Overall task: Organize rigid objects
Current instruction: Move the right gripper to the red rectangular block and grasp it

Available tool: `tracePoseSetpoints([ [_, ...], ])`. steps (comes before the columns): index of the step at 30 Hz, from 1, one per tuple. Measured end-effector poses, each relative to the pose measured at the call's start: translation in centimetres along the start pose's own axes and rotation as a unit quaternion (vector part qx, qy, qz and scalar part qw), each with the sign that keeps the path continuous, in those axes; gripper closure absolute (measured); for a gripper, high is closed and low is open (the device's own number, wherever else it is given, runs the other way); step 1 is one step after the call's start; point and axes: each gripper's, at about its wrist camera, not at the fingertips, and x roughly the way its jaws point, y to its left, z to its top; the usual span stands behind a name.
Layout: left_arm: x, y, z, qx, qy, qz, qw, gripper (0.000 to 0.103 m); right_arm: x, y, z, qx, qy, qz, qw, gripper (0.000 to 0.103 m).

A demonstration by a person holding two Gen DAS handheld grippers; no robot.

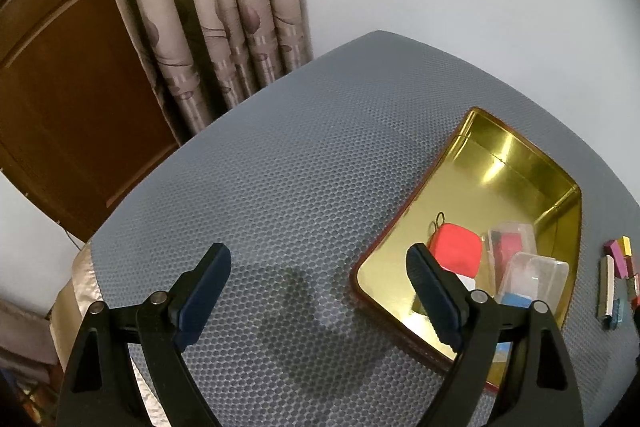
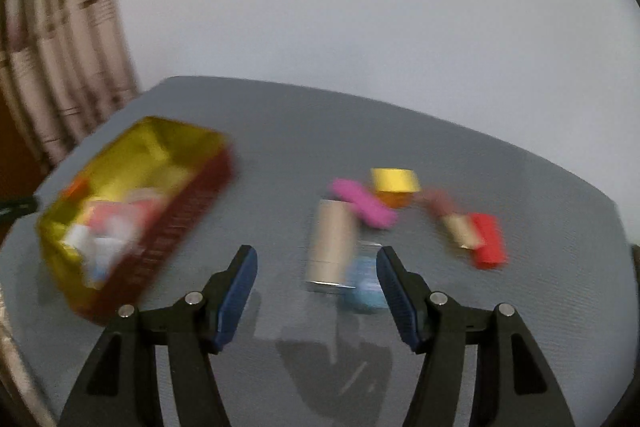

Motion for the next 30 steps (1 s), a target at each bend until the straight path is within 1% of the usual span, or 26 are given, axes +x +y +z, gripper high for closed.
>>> tracePoseSetpoints([
  [5,-0.4,-0.7,-0.3,0.014,-0.010,0.004,0.9998,0.016,0.9,-7.4,-1.6,0.044,0.010,-0.061,0.997,0.039],
  [8,-0.6,-1.3,-0.6,0.026,-0.013,0.006,0.9996,0.016,1.9,-10.4,-2.5,0.057,0.021,-0.083,0.995,0.039],
  [10,-0.8,-1.7,-0.9,0.035,-0.017,0.007,0.9992,0.016,2.6,-11.7,-2.9,0.065,0.026,-0.091,0.993,0.039],
  [14,-0.8,-2.7,-1.1,0.054,-0.019,-0.001,0.9984,0.016,4.0,-13.3,-3.4,0.076,0.032,-0.088,0.993,0.039],
  [18,-0.9,-3.4,-1.3,0.058,-0.021,-0.012,0.9980,0.016,5.4,-13.3,-3.0,0.070,0.033,-0.082,0.994,0.039],
  [20,-1.1,-3.5,-1.3,0.053,-0.024,-0.025,0.9980,0.016,6.4,-13.2,-2.8,0.059,0.039,-0.093,0.993,0.039],
  [23,-1.8,-3.4,-1.2,0.036,-0.029,-0.063,0.9969,0.015,7.6,-13.5,-3.0,0.050,0.048,-0.105,0.992,0.039],
  [24,-2.1,-3.4,-1.2,0.035,-0.033,-0.071,0.9964,0.015,7.9,-13.7,-3.0,0.053,0.048,-0.105,0.992,0.039],
  [26,-2.6,-3.7,-1.2,0.040,-0.041,-0.081,0.9951,0.014,8.5,-13.9,-2.7,0.059,0.047,-0.106,0.992,0.039],
  [30,-3.1,-4.7,-1.4,0.060,-0.042,-0.093,0.9929,0.014,9.6,-14.3,-2.4,0.064,0.045,-0.104,0.992,0.039],
])
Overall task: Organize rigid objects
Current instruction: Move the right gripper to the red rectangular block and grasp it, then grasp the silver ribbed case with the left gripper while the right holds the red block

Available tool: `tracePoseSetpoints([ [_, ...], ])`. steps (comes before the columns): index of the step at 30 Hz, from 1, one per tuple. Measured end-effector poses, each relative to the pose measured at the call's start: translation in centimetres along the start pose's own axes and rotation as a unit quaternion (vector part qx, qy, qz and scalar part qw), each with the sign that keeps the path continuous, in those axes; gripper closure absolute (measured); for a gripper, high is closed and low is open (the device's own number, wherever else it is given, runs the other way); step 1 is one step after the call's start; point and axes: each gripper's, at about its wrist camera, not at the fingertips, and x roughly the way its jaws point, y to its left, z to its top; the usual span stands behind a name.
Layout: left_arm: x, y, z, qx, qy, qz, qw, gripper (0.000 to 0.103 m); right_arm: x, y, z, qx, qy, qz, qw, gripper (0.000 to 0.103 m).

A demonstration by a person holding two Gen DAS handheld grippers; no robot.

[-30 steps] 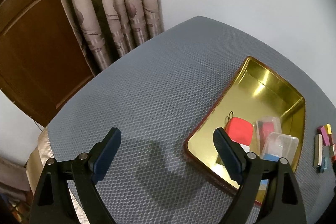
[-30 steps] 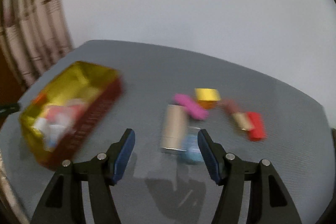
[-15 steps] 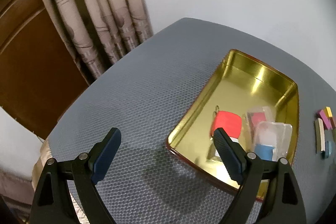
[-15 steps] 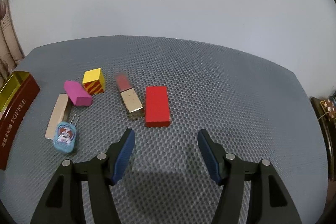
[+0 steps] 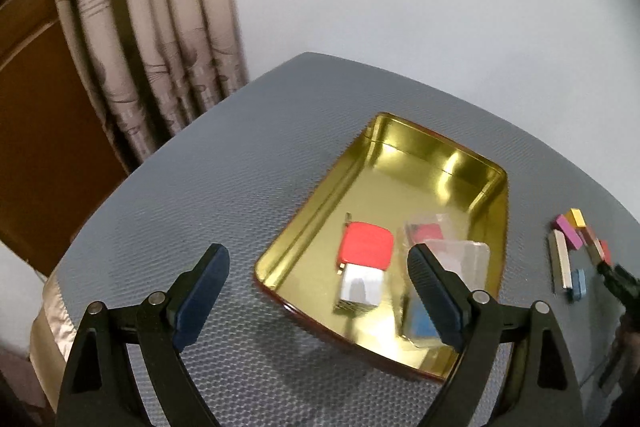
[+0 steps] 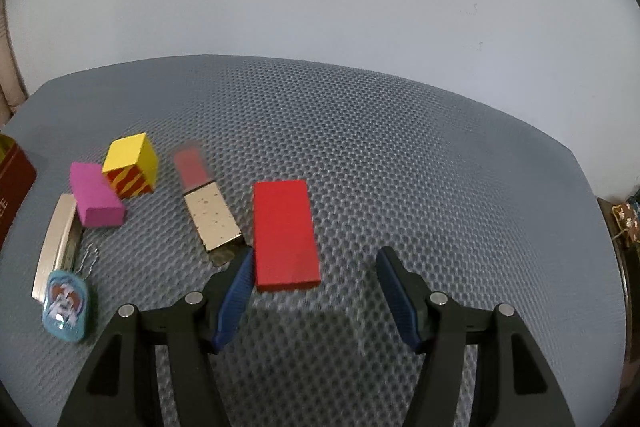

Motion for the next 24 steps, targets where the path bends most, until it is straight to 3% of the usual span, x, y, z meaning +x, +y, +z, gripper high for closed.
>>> tracePoseSetpoints([
  [7,-0.2,-2.2,-0.3,0.037,0.002,-0.010,0.9993,0.014,1.2,-0.6,0.5,0.016,-0.002,0.029,0.999,0.042],
  [11,-0.5,-4.4,-0.6,0.064,0.008,-0.014,0.9978,0.014,0.6,0.2,0.0,0.001,-0.008,0.042,0.999,0.073],
  [15,-0.8,-7.0,-0.7,0.084,0.017,-0.026,0.9960,0.014,-0.1,0.9,-1.1,-0.011,-0.010,0.042,0.999,0.073],
  [24,0.2,-14.7,-0.8,0.113,0.066,-0.097,0.9866,0.014,-2.6,2.3,-4.7,-0.011,-0.010,0.048,0.999,0.073],
])
